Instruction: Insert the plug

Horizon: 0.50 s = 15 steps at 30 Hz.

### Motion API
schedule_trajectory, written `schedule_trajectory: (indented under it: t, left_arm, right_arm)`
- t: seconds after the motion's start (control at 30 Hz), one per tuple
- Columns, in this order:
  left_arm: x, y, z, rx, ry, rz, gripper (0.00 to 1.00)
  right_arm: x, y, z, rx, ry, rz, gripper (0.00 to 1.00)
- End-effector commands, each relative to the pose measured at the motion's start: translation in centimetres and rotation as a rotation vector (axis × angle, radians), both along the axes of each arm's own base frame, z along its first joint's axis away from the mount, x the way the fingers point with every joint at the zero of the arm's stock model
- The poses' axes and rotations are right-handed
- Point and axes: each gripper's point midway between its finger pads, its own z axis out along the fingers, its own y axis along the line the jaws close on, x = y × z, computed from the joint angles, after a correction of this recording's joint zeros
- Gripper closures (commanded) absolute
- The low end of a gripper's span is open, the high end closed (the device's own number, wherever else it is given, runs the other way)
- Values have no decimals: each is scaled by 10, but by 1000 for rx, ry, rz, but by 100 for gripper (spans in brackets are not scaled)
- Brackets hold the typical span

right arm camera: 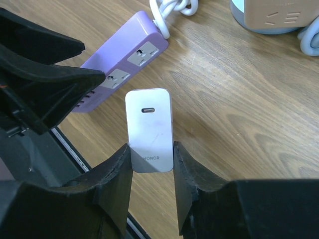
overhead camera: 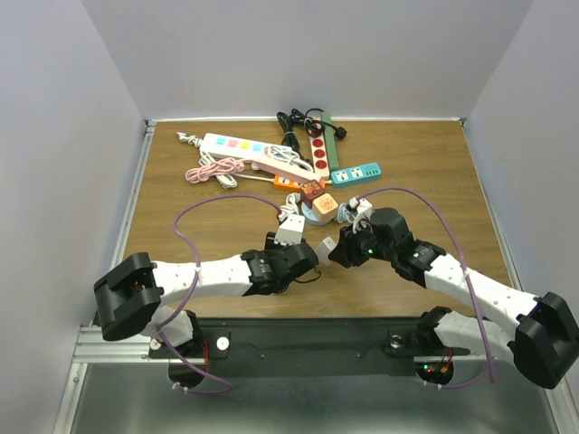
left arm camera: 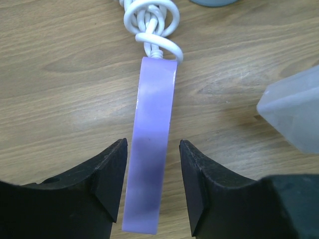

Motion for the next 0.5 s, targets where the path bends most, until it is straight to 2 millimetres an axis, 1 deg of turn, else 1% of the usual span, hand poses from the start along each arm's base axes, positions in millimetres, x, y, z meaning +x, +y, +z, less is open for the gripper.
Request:
schedule_trajectory:
  t: [0.0, 0.1, 0.23, 0.33, 0.4, 0.47]
  left_arm:
    - [2, -3, 3, 32, -8, -3, 43]
    - [-1, -5, -6, 38, 17, -16, 43]
    - [-3, -13, -9, -1, 33, -36, 43]
    - [-4, -13, -14, 9, 41, -39, 43]
    - [-5, -10, -22, 34, 58, -32, 43]
    - [-7, -7, -28, 55, 70, -28, 46]
  right_arm:
    - [7, 7, 19, 60, -78, 1, 100]
    - [6, 6, 17, 57, -76, -2, 100]
    - [7, 5, 16, 54, -78, -3, 100]
    - [7, 5, 15, 52, -77, -3, 99]
    - [6, 5, 14, 50, -77, 0, 100]
    - [7, 5, 13, 47, -76, 0, 100]
